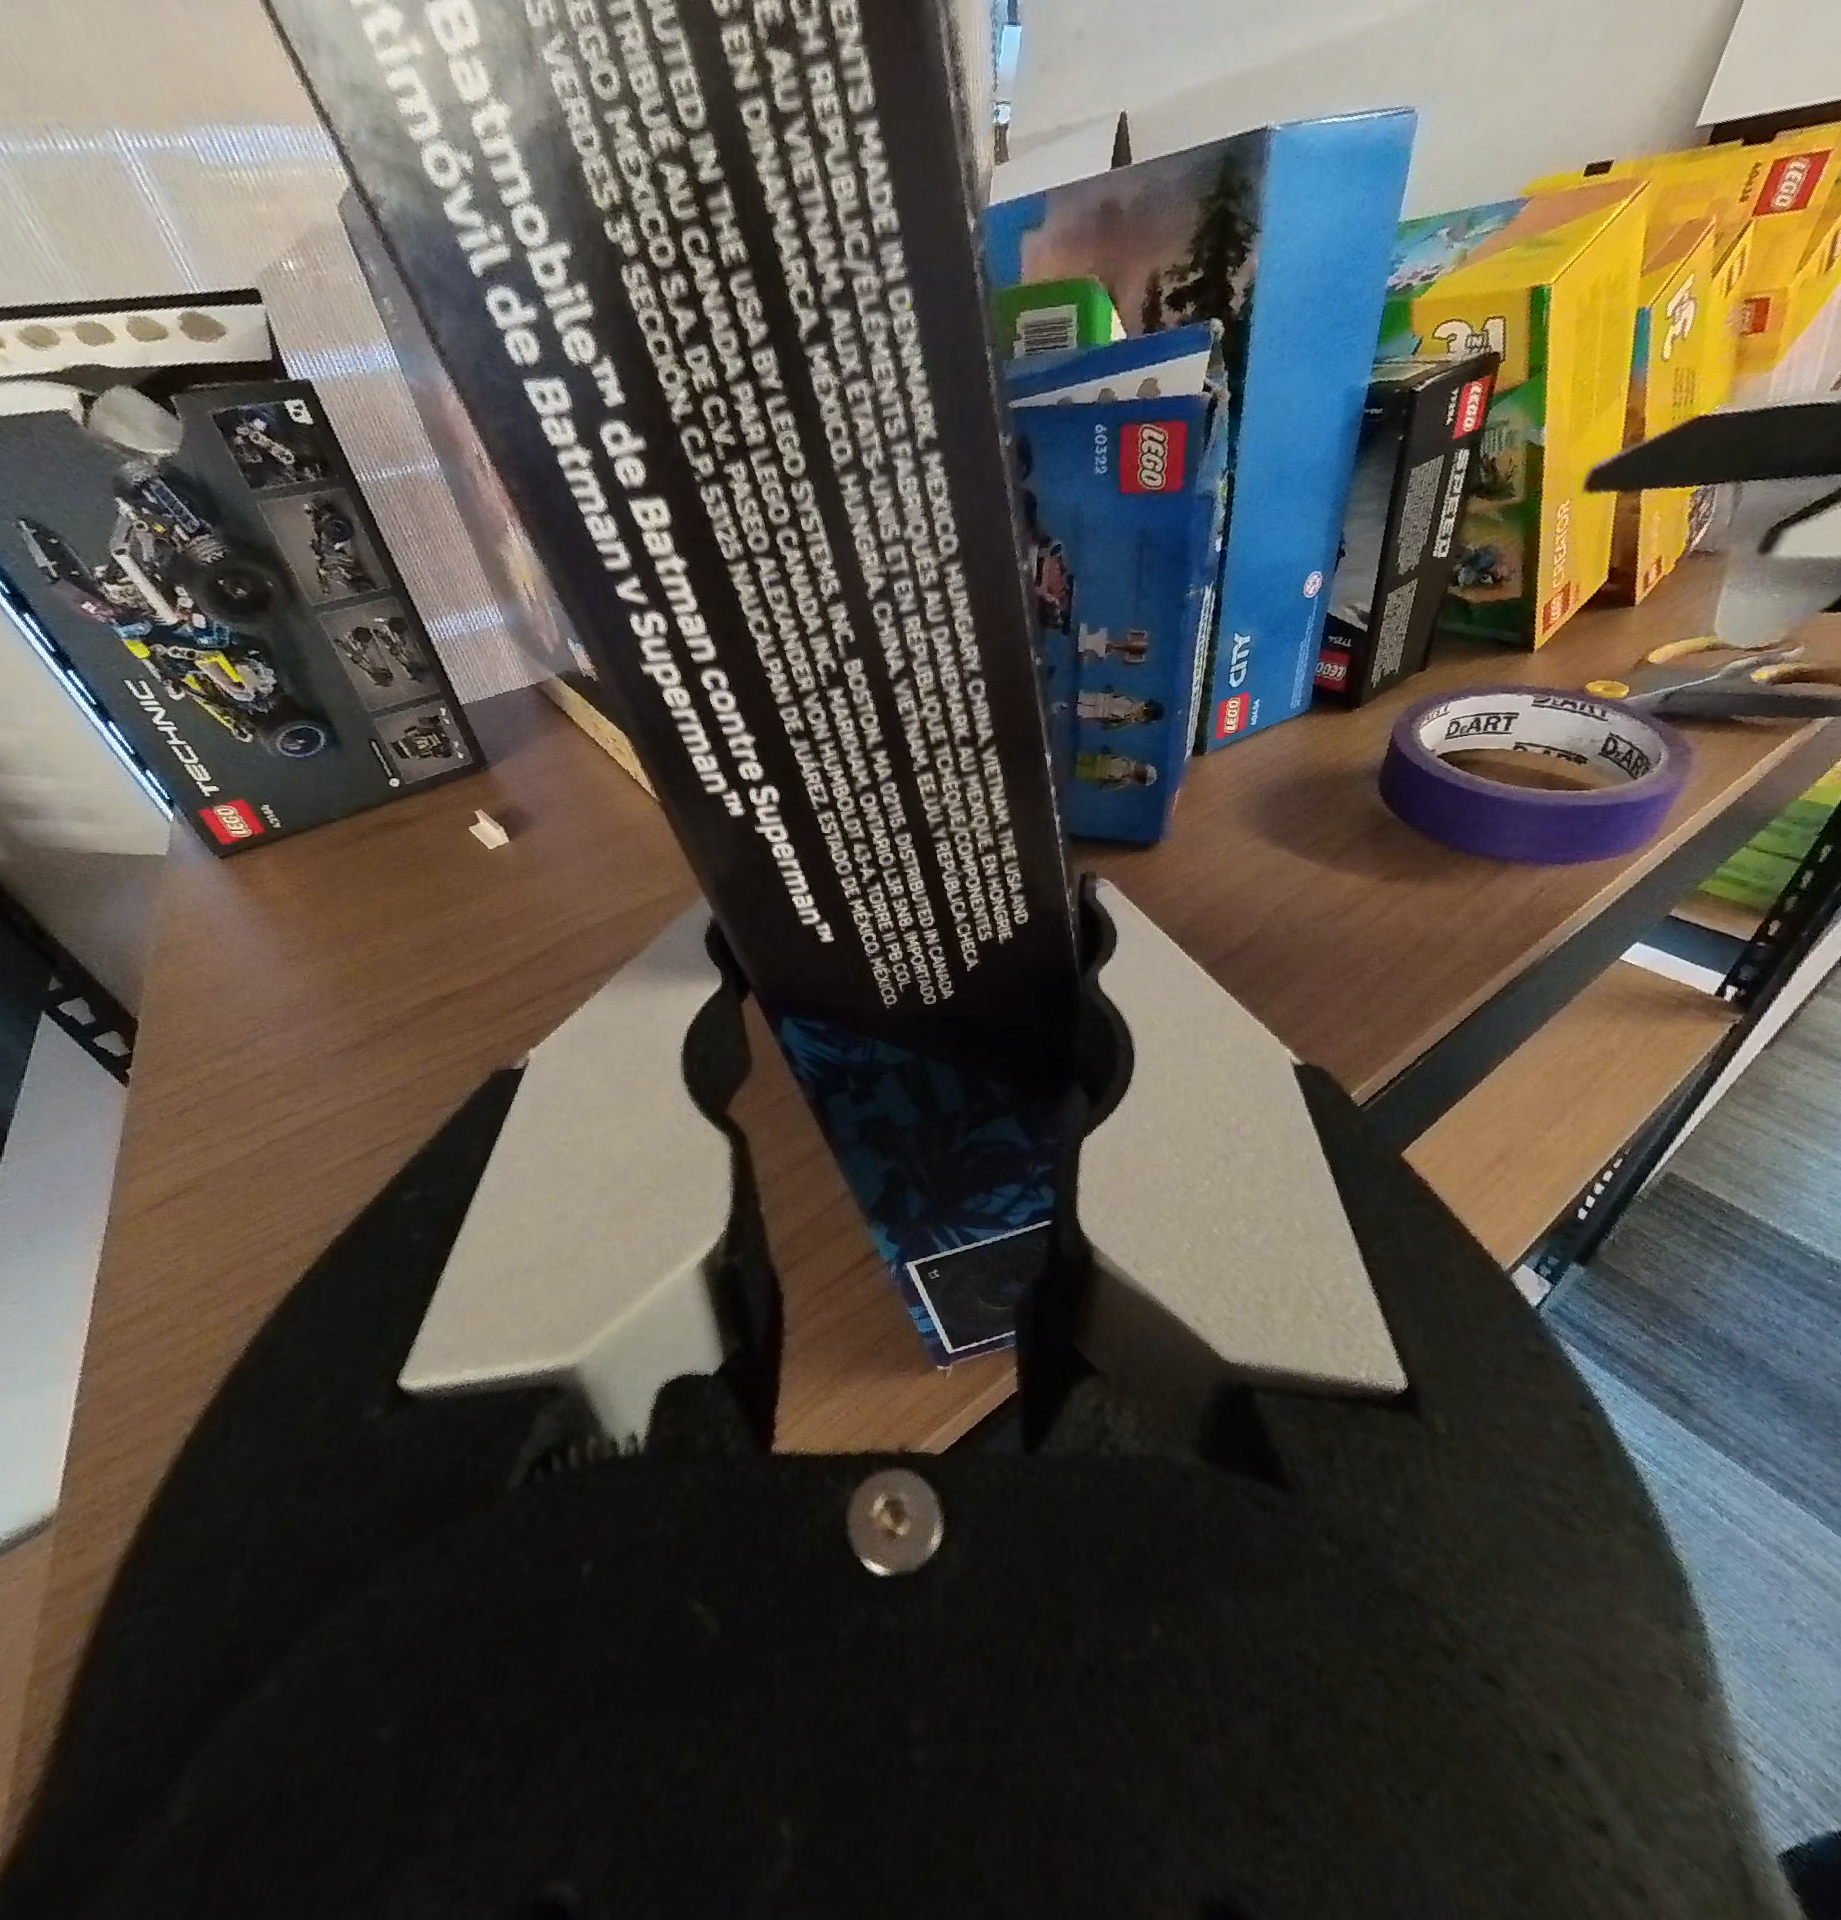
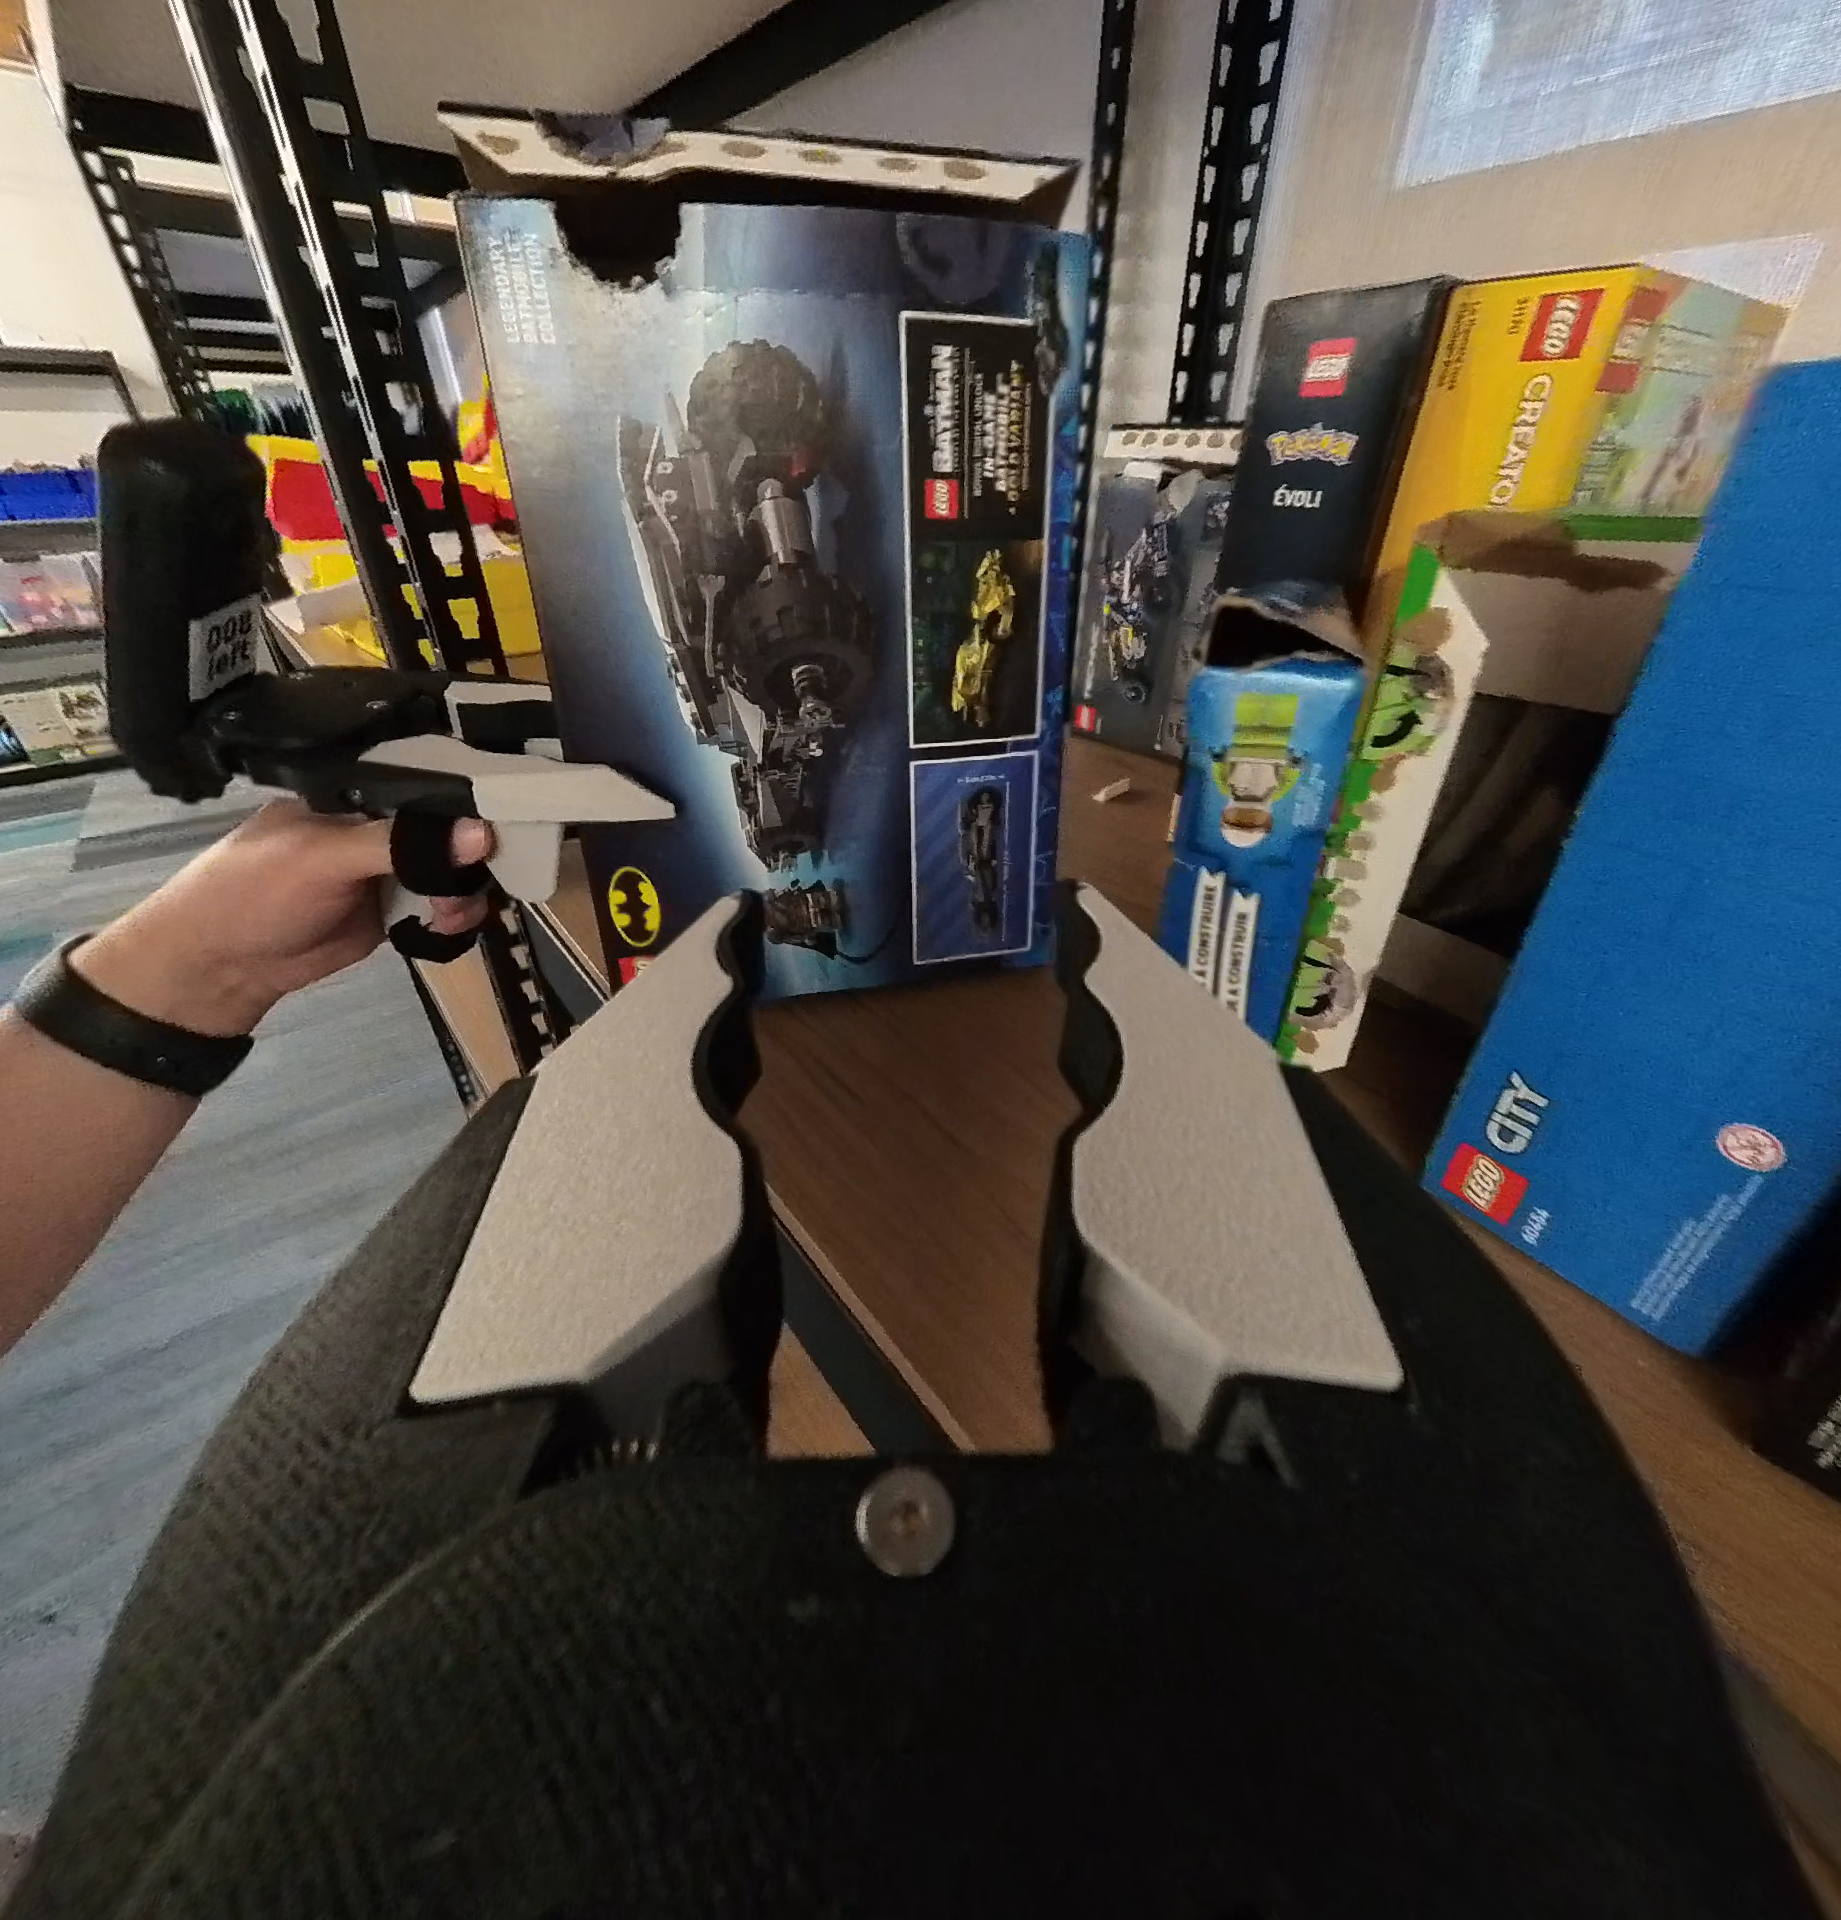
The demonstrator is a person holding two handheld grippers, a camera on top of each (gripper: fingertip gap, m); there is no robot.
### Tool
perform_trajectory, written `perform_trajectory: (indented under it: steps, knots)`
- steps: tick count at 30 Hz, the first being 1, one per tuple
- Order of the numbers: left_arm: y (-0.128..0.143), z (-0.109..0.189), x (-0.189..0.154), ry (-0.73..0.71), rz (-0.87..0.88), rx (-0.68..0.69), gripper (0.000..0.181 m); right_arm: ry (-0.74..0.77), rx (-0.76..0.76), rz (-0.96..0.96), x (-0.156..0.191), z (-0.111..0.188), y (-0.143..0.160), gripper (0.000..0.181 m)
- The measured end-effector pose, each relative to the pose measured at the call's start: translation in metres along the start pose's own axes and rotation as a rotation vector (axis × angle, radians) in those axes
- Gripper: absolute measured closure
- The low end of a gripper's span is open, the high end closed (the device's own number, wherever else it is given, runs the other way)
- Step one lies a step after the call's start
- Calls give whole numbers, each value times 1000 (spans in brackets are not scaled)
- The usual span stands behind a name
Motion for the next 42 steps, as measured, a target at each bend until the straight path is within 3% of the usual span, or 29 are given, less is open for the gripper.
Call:
perform_trajectory:
  steps: [13,29,42]
  knots:
    - [-3,2,3,28,-71,81,122,-29,-49,-25,-20,40,7,128]
    - [1,1,-5,5,-17,8,124,-57,-40,-79,-41,68,21,128]
    - [-5,-16,-49,-183,8,8,124,-153,45,-72,-24,49,30,128]
Point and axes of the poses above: each gripper's, where its closed fingertips meet, z back along the fingers, y out of its underside, x = y × z across the jaws, the point moved 8 cm from there along z, back along the fingers, and after that the axes turned 3 degrees about x, right-handed, at the moved point
